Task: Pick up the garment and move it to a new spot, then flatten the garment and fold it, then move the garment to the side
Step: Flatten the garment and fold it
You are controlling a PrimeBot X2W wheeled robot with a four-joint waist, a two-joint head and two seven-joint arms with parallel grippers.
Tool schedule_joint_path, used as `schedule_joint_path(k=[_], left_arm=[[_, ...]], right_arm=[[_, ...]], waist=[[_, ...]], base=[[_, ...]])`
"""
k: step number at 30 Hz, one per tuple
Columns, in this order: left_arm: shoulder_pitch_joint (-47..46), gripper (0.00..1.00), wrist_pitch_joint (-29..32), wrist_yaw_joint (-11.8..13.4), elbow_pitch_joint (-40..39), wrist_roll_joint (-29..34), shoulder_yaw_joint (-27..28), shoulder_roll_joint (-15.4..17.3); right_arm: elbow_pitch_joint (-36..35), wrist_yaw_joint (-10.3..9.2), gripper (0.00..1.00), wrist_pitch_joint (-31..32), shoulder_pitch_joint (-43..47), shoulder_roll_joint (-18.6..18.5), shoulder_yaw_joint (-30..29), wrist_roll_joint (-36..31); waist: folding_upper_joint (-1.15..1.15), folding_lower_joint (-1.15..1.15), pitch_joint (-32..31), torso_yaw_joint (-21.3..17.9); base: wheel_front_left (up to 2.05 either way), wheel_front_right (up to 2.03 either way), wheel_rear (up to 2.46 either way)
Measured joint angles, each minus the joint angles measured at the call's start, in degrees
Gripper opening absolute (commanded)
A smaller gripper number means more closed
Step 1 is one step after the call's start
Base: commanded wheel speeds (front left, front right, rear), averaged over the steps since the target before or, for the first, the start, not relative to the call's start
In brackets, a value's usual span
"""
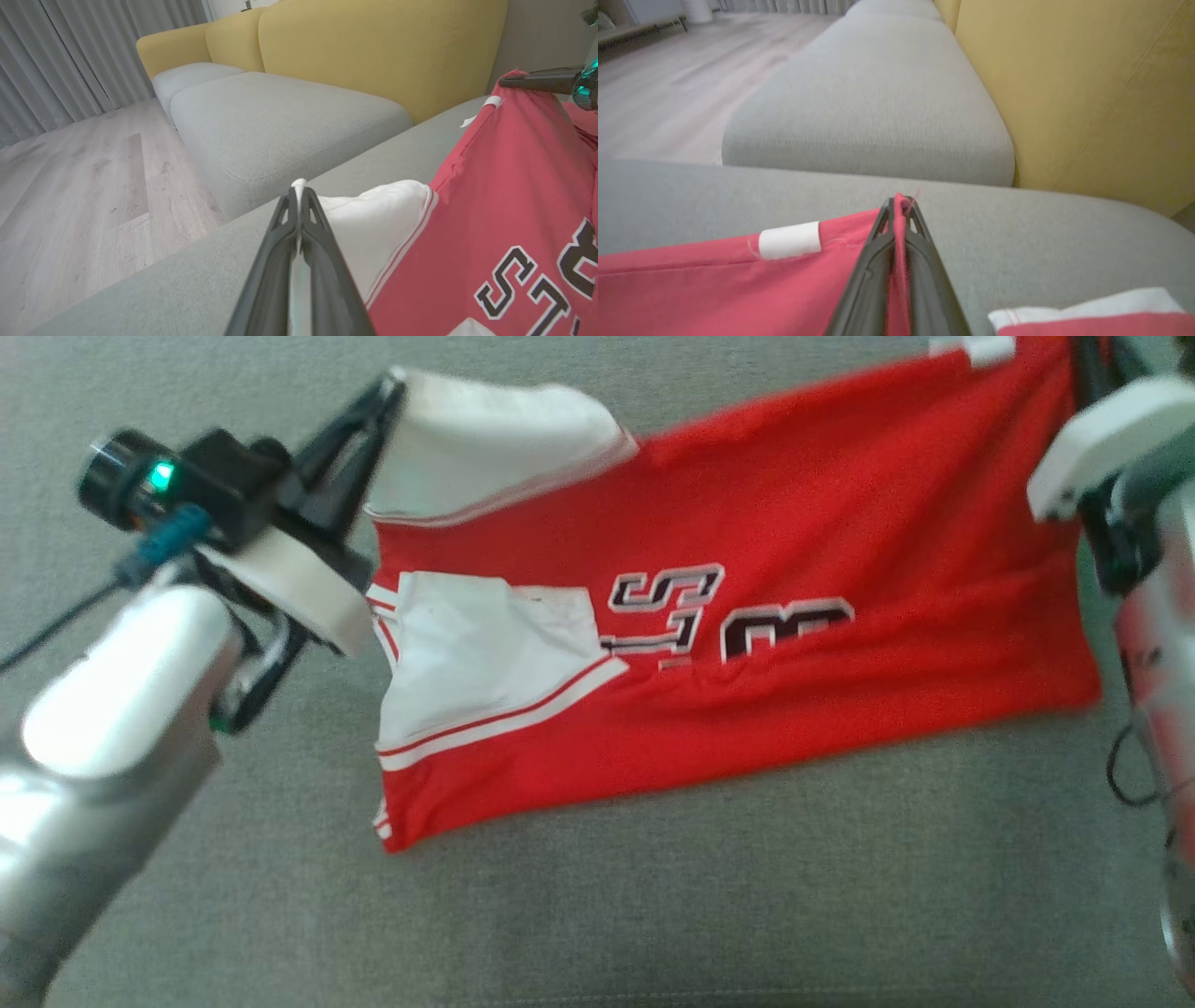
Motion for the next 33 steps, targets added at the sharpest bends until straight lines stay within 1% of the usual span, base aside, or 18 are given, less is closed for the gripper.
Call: schedule_joint_path(k=[3, 6, 8, 12, 14, 16, 20, 21, 24, 30, 33], left_arm=[[-2.6, 0.0, -0.9, 0.0, 2.5, 0.3, 0.8, 0.0], [-7.2, 0.0, -2.4, -0.1, 5.5, 3.4, 0.8, 0.0], [-10.3, 0.0, -3.6, -0.2, 8.0, 5.2, 0.8, -0.4], [-14.7, 0.0, -6.4, -0.3, 13.9, 6.2, 1.3, -2.7], [-15.7, 0.0, -7.4, -0.3, 16.4, 6.2, 2.5, -4.2], [-16.5, 0.0, -7.9, -1.3, 18.4, 6.9, 2.4, -5.3], [-16.4, 0.0, -8.4, -2.7, 20.8, 7.7, 2.4, -7.5], [-16.4, 0.0, -8.4, -2.7, 20.8, 7.7, 2.4, -7.5], [-15.6, 0.0, -8.8, -3.7, 21.3, 7.7, 2.5, -8.0], [-8.2, 0.0, -8.8, -5.0, 19.0, 8.6, 2.1, -7.5], [-3.9, 0.0, -8.8, -5.8, 17.0, 8.6, 0.7, -6.2]], right_arm=[[-2.0, 0.0, 0.0, -0.5, -1.8, -0.1, 2.6, 4.4], [-3.3, 0.0, 0.0, -0.7, -3.2, -0.1, 4.8, 8.1], [-3.7, 0.0, 0.0, -1.1, -4.4, -0.1, 4.9, 10.7], [-3.8, 0.0, 0.0, -1.5, -7.0, -0.2, 5.5, 14.7], [-3.6, 0.0, 0.0, -1.4, -7.7, -0.3, 6.5, 16.2], [-2.9, 0.0, 0.0, -1.0, -7.9, -0.4, 7.3, 17.4], [-1.6, 0.0, 0.0, -1.0, -7.3, -1.6, 9.0, 19.7], [-1.6, 0.0, 0.0, -1.0, -7.3, -1.6, 9.0, 19.7], [-0.7, 0.0, 0.0, -1.0, -6.9, -3.1, 10.1, 21.6], [-0.2, 0.0, 0.0, 0.5, -2.4, -5.1, 13.0, 25.5], [0.5, 0.0, 0.0, 2.8, 0.2, -6.2, 14.2, 27.9]], waist=[[0.0, 0.0, 0.2, -0.7], [0.0, 0.01, 1.2, -1.2], [0.0, 0.01, 1.9, -1.3], [0.0, 0.01, 2.9, -1.1], [0.0, 0.01, 2.9, -0.9], [0.0, 0.01, 2.9, -0.6], [0.0, 0.01, 2.2, 0.0], [0.0, 0.01, 2.2, 0.0], [0.0, 0.01, 1.4, 0.4], [0.0, 0.0, -0.8, 1.1], [0.0, 0.0, -2.2, 1.5]], base=[[0.0, 0.0, 0.0], [0.0, 0.0, 0.0], [0.0, 0.0, 0.0], [0.0, 0.0, 0.0], [0.0, 0.0, 0.0], [0.0, 0.0, 0.0], [0.0, 0.0, 0.0], [0.0, 0.0, 0.0], [0.0, 0.0, 0.0], [0.0, 0.0, 0.0], [0.0, 0.0, 0.0]])
